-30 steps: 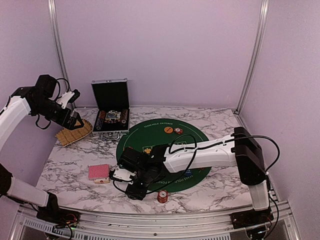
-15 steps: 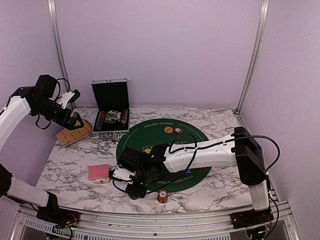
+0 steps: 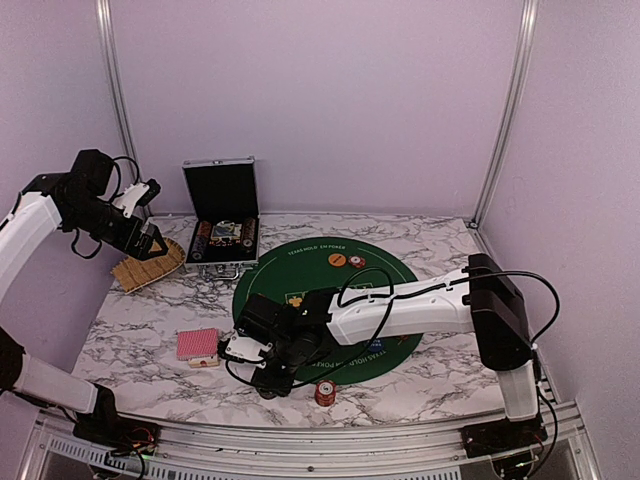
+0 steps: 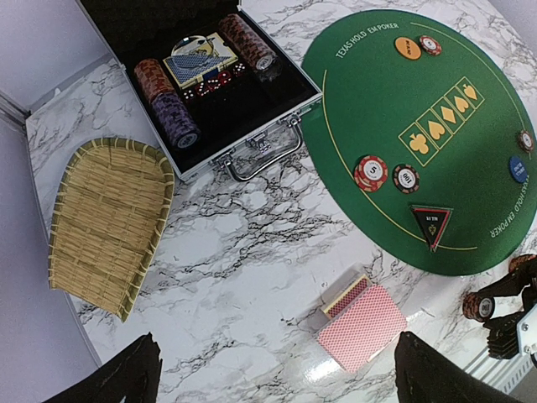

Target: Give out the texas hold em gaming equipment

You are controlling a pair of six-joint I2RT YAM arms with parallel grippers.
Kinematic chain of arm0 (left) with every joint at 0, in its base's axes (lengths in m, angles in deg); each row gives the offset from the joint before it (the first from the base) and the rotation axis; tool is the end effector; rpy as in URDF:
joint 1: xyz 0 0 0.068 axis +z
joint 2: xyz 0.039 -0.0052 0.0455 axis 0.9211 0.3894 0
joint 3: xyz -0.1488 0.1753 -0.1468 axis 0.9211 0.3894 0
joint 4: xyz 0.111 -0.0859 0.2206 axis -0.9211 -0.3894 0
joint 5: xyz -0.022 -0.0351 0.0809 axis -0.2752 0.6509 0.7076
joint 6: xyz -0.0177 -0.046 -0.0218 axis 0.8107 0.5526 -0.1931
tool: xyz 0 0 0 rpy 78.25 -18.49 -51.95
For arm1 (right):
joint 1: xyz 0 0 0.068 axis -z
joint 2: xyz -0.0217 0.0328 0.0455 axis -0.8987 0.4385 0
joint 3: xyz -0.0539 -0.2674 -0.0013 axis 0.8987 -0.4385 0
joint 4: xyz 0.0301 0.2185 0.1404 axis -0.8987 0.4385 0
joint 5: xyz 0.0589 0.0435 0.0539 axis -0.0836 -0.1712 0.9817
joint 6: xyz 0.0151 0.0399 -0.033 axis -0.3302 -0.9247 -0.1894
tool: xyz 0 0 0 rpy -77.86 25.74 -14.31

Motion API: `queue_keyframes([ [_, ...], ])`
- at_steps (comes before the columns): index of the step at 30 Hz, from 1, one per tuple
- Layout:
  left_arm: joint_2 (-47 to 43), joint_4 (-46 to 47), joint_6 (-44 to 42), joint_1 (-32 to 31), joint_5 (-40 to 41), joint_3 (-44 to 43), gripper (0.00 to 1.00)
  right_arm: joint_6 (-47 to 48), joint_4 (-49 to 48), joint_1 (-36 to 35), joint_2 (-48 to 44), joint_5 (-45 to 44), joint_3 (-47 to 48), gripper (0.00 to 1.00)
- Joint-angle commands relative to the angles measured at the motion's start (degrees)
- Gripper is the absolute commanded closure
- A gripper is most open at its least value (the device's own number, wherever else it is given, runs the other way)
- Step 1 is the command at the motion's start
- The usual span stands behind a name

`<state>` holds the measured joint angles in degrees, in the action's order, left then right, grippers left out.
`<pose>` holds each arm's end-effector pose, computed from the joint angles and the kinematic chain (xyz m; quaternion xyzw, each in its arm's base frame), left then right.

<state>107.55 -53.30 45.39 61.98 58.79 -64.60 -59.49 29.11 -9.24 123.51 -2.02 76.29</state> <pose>0.2519 -0.0320 0.3606 0.2434 0.9039 -0.0835 0.3418 0.1289 0.4371 0.1763 -0.6091 0.7630 0.1521 0.1539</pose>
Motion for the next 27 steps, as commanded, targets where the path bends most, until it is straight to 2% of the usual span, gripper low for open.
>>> queue_keyframes([
  [1,-1.21,-1.6,-0.43,-0.21,0.13,-1.57,0.01,-0.41,-0.76,-0.34,0.61,-0.1,0.44,0.51],
  [6,-1.2,-1.63,-0.51,-0.2,0.15,-1.55,0.01,-0.33,-0.74,-0.32,0.62,0.08,0.28,0.45],
  [10,-1.18,-1.65,-0.48,-0.21,0.07,-1.65,0.01,-0.32,-0.8,-0.28,0.7,0.08,0.15,0.45],
  [20,-1.17,-1.63,-0.45,-0.25,0.02,-1.65,0.01,-0.33,-1.14,-0.27,1.06,0.32,-0.34,0.54],
  [27,-0.98,-1.64,-0.48,-0.21,-0.01,-1.65,0.01,-0.32,-1.14,-0.26,0.47,0.49,-0.16,0.71],
])
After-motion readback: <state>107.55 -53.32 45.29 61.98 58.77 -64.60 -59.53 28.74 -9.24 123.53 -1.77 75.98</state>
